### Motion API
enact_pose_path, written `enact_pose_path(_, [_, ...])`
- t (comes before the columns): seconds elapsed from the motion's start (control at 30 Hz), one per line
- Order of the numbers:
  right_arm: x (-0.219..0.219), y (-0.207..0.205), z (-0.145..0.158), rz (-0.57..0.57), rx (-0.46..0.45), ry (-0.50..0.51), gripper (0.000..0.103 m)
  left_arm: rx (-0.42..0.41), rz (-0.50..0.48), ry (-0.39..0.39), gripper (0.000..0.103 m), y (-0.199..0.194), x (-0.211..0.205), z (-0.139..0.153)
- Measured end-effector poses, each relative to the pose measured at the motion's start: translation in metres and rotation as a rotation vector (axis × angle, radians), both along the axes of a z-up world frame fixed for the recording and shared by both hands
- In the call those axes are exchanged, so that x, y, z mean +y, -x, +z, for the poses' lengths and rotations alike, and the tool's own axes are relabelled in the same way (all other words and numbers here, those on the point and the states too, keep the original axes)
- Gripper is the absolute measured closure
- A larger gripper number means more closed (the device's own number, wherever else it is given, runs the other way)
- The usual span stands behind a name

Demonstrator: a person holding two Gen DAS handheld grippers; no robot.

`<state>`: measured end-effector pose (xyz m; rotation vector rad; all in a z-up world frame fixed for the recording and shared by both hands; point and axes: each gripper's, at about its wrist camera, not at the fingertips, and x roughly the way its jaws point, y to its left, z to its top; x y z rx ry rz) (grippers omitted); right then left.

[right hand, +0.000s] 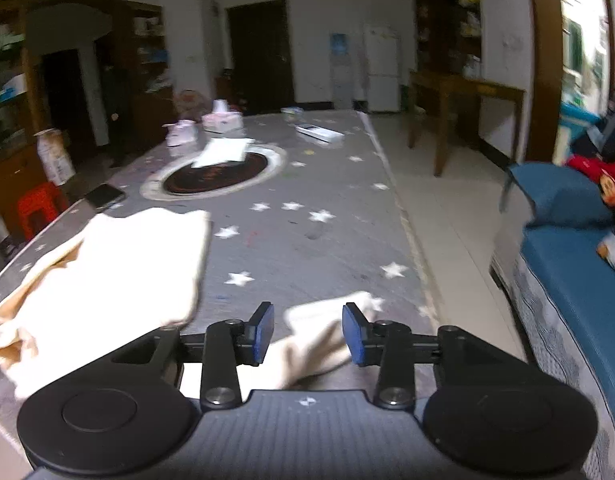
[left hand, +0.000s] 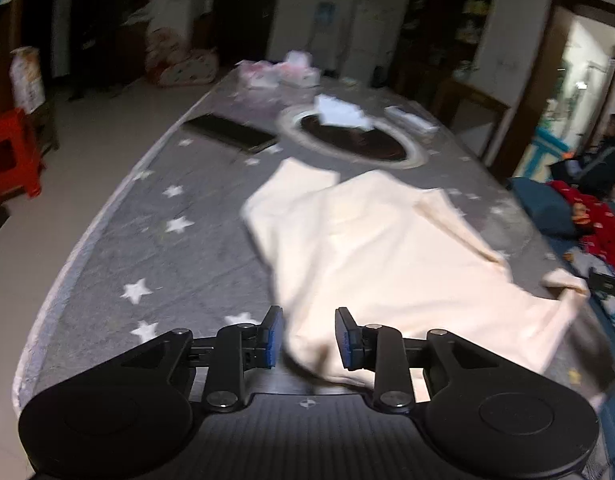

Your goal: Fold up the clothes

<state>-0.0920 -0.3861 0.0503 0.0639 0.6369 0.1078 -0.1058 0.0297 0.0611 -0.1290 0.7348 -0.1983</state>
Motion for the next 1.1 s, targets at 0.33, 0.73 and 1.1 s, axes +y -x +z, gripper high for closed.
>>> enact_pose_path(0.33, [0.084, 0.009, -0.008, 0.401, 0.057, -0.023, 0.060, -0.032, -0.223, -0.136, 0.063, 0.022, -0.058, -0.016])
enact_pose_path(0.73, [0.172, 0.048, -0.032, 0.789, 0.032, 0.217, 0.060, 0.033, -0.179, -0.102, 0.094, 0.017, -0.054, -0.029])
enact_pose_path(1.1, [0.163, 0.034, -0.023, 0.784, 0.026, 0.152, 0.094, -0.009, -0.225, -0.084, 0.098, 0.029, -0.043, -0.001])
